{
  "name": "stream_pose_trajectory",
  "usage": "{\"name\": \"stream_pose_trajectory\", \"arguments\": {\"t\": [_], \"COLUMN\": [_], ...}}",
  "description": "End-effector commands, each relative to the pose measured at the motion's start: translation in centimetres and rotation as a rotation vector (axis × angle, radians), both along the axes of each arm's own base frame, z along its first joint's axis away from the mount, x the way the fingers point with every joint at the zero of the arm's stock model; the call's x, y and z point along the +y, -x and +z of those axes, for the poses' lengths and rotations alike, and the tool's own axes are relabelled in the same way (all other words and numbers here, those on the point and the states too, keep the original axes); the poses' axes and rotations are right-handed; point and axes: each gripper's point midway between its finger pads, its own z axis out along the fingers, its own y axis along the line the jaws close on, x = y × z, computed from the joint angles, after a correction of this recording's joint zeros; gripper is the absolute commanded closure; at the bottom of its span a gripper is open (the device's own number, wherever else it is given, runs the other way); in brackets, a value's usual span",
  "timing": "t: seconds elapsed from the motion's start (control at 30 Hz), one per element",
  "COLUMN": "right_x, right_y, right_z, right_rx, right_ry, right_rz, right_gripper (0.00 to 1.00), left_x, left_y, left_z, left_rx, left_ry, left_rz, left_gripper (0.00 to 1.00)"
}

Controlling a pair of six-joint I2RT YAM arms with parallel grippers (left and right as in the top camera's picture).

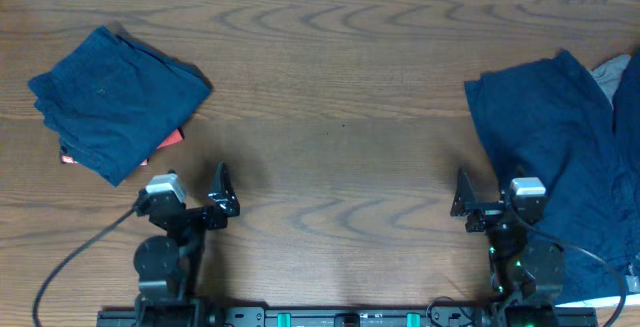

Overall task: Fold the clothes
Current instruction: 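Reach the right gripper to the navy shorts on the right pile and grasp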

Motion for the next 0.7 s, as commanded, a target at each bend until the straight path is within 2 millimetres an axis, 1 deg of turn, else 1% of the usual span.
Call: {"name": "stream_pose_trajectory", "arguments": {"t": [0.0,0.1,0.17,0.23,0.3,0.37,0.5,0.57,0.67], "right_x": [-0.3,-0.5,-0.5,-0.6,-0.8,-1.3,-2.8,-3.4,-4.4], "right_y": [-0.1,-0.9,-1.7,-2.9,-4.0,-5.2,-7.2,-8.5,-9.6], "right_z": [2.2,2.9,3.1,2.8,1.9,0.3,-4.0,-6.4,-9.6], "right_rx": [0.034,0.117,0.192,0.293,0.404,0.536,0.791,0.872,0.93], "right_ry": [-0.012,-0.004,0.003,0.023,0.032,0.037,0.034,0.041,0.05], "right_rz": [-0.02,-0.032,-0.037,-0.041,-0.05,-0.066,-0.108,-0.117,-0.14], "right_gripper": [0.01,0.01,0.01,0.01,0.01,0.01,0.01,0.01,0.01], "left_x": [-0.8,-0.7,-0.7,-0.7,-0.7,-0.7,-0.7,-0.7,-0.7], "left_y": [-0.3,-1.1,-1.7,-2.3,-2.7,-3.0,-3.8,-4.0,-3.8], "left_z": [4.5,5.5,5.8,5.6,5.1,4.4,2.5,1.3,-0.3], "left_rx": [0.001,0.1,0.195,0.292,0.393,0.49,0.607,0.655,0.725], "left_ry": [0.021,0.021,0.015,0.016,0.02,0.024,0.03,0.032,0.036], "left_rz": [-0.043,-0.043,-0.045,-0.045,-0.045,-0.044,-0.044,-0.043,-0.043], "left_gripper": [0.02,0.02,0.02,0.02,0.02,0.02,0.02,0.02,0.02]}}
